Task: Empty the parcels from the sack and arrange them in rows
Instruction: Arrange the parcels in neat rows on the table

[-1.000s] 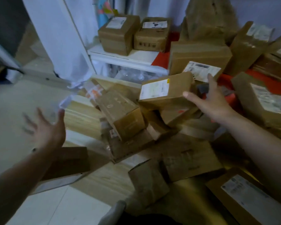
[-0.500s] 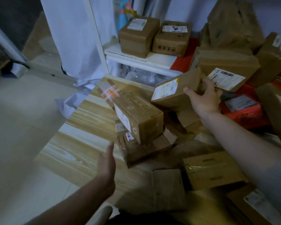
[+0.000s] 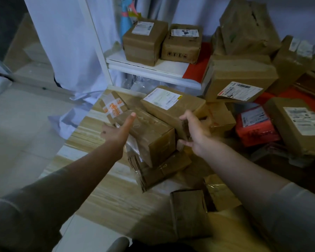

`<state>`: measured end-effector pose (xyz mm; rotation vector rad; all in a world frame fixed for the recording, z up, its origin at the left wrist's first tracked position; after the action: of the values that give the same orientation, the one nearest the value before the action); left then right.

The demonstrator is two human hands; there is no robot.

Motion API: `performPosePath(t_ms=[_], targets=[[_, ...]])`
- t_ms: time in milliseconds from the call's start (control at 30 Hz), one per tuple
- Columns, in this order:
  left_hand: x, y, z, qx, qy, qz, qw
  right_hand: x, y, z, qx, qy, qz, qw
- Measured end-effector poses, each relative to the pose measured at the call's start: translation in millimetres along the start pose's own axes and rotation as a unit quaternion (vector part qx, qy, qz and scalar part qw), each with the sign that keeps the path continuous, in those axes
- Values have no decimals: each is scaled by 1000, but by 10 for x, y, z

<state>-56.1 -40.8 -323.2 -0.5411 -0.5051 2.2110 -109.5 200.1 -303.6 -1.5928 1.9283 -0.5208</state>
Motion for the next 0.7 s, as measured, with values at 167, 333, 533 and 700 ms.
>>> performPosePath(t_ms=[167,333,533,700], targets=[[-90,187,72,5,39,-13,999,96,-93,138,51,62,-54,995],[-34,222,-16,-23,31,-75,996,285,-142,195,44,81,-93,991],[-161,337,40,-26,69,-52,996,290,-86,258,36,75,-99,992],[-216,536,-30,-52,108,-63,991,192,-39,262,16,77,-67,995]])
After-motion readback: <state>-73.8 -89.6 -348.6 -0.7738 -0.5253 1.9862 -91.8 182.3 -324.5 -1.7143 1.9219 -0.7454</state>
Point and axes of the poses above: each hand's wrist, its own y-axis towards the middle knuckle, its own x-axis out of the palm, z = x × y, the point moved 5 cm from there along y, towards the middle knuckle, and after that the axes turned 6 degrees about -y, right-handed, at the moved point
